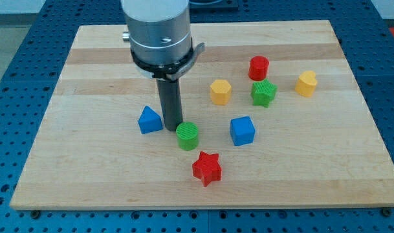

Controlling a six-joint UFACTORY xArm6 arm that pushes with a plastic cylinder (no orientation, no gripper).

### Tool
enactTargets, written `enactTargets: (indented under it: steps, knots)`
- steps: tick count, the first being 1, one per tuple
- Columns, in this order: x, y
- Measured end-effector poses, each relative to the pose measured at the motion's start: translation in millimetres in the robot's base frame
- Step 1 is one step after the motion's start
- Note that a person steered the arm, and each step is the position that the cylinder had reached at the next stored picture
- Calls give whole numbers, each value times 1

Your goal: Nudge green circle a bit right

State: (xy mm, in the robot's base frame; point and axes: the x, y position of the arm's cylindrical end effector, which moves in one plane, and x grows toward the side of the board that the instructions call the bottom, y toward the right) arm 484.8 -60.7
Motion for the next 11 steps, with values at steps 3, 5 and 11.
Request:
enactTargets:
  steps: [3,5,11]
  knots:
    - [-3,-112]
    - [28,-95]
    - [42,5]
